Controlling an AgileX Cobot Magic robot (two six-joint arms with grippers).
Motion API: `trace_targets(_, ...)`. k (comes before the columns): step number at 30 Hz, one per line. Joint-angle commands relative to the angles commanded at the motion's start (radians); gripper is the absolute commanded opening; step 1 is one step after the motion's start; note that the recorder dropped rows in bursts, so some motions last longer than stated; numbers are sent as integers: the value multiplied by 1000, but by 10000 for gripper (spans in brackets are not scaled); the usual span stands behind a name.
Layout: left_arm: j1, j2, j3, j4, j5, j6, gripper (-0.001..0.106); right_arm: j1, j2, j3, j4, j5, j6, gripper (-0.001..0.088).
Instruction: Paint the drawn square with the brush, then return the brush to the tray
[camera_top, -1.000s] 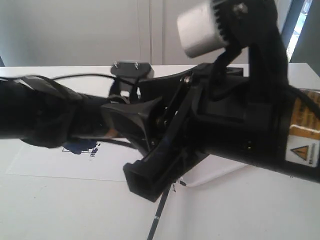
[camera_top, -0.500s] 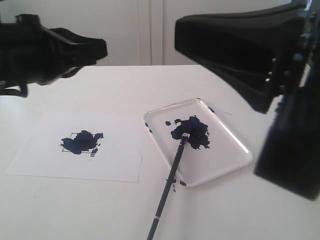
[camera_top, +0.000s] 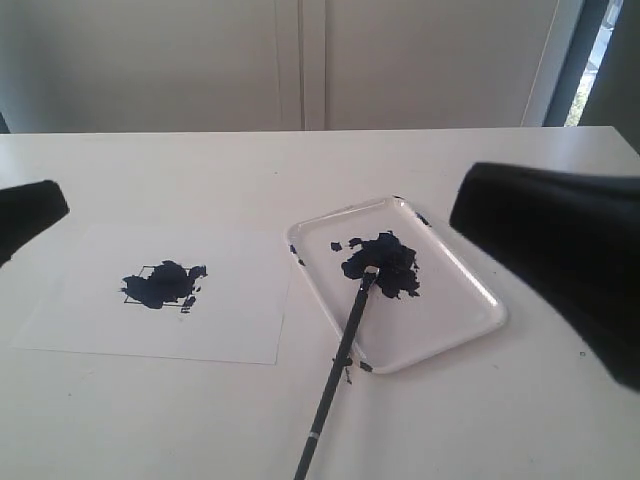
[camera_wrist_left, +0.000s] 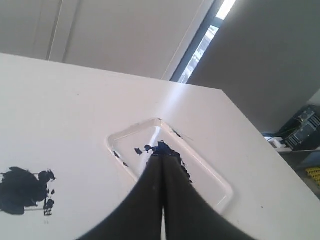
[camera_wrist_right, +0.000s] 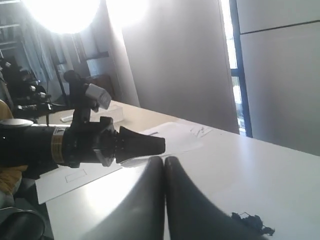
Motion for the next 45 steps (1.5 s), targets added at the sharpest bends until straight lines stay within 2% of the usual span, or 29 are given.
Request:
trace_targets(5, 0, -63, 59, -7, 37, 0, 0, 0, -11, 115, -6, -107, 43, 0)
trace_targets(12, 0, -130, 152, -30, 33, 0, 0, 0, -11, 207, -35, -193, 45, 0)
trace_targets(18, 0, -167, 217, -50, 33, 0, 0, 0, -11, 252, -95, -210, 90, 0)
trace_targets(26, 0, -173, 282, -54, 26, 0, 0, 0, -11, 317, -91, -220, 133, 0)
trace_targets(29, 0, -173, 282, -56, -51, 0, 0, 0, -11, 317, -91, -208, 154, 0)
trace_targets(35, 0, -173, 282, -43, -373, 16, 0, 0, -11, 317, -91, -162, 156, 0)
trace_targets(38, 0, -173, 282, -43, -406, 71, 0, 0, -11, 317, -91, -162, 156, 0)
trace_targets(45, 0, -173, 282, -43, -434, 75, 0, 0, -11, 317, -91, -162, 156, 0)
